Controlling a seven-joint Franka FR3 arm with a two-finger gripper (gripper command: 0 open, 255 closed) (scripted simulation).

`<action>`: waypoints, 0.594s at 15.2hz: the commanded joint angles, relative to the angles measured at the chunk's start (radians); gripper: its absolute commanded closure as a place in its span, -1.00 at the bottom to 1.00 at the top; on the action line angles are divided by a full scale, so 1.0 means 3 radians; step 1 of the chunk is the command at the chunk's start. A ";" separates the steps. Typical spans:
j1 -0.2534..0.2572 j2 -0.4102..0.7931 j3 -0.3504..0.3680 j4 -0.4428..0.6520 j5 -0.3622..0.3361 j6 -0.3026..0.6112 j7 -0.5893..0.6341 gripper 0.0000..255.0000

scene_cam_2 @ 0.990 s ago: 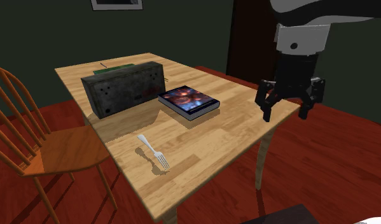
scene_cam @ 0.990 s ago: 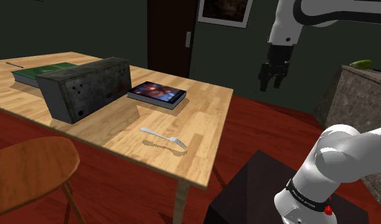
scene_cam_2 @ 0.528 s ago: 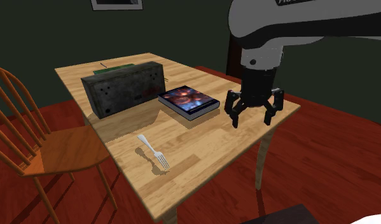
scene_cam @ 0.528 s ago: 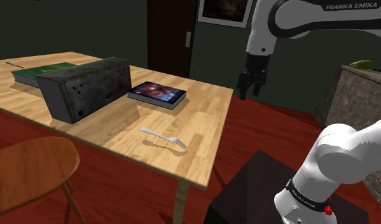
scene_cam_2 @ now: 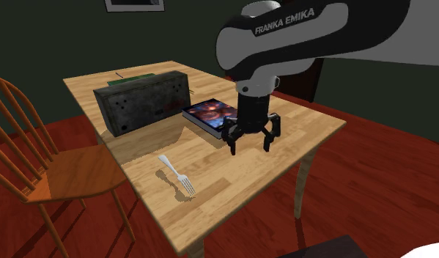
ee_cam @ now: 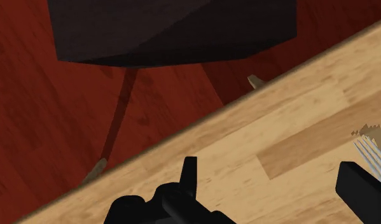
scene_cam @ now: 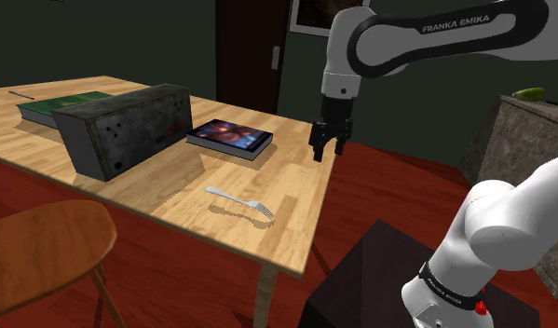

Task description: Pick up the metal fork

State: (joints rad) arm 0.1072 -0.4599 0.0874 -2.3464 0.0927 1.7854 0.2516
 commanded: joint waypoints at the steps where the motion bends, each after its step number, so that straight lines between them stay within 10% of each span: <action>1: 0.0054 0.0189 0.0069 0.0058 0.0053 0.0143 0.0036 -1.00; 9: 0.0242 0.1012 0.0328 0.0460 0.0164 0.0603 0.0174 -1.00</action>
State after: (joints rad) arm 0.1700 -0.1900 0.1721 -2.2321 0.1380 1.9533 0.2912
